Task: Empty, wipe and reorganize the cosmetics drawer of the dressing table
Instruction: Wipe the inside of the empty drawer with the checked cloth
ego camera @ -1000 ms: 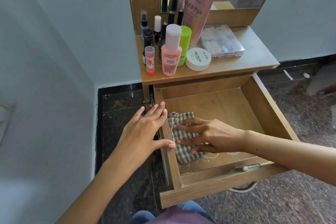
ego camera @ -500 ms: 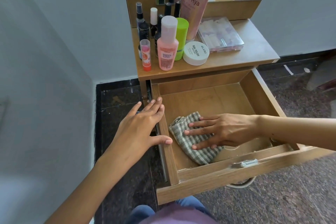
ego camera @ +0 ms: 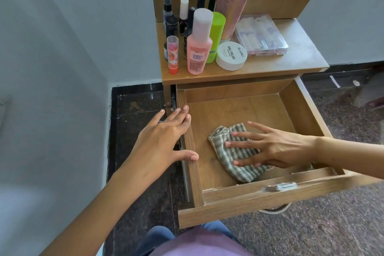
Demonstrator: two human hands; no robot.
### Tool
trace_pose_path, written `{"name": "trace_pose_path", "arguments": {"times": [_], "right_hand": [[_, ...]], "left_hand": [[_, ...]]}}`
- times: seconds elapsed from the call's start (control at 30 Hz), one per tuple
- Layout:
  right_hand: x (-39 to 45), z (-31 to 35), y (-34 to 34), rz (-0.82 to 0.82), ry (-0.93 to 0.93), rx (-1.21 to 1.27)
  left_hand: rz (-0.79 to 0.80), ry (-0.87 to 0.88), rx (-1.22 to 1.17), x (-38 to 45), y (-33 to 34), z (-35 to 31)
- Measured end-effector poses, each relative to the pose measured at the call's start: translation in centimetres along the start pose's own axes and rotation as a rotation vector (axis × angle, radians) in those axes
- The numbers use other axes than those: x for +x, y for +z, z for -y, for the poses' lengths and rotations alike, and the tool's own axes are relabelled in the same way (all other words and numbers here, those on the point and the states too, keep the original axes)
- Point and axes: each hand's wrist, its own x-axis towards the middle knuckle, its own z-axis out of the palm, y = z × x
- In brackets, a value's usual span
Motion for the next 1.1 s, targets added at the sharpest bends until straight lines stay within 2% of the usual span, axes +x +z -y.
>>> {"name": "trace_pose_path", "arguments": {"times": [0.3, 0.57, 0.83, 1.1], "right_hand": [[5.2, 2.8, -1.1, -0.02, 0.007, 0.068], [3.8, 1.4, -2.0, -0.014, -0.17, -0.009], [6.5, 1.9, -1.6, 0.008, -0.225, -0.038], [6.0, 3.1, -1.2, -0.057, -0.072, 0.107]], "left_hand": [[0.006, -0.001, 0.005, -0.1, 0.0, 0.1], [0.018, -0.01, -0.007, -0.1, 0.1, 0.1], [0.028, -0.028, -0.006, 0.0, 0.0, 0.1], [0.006, -0.018, -0.055, 0.1, 0.3, 0.4]]}}
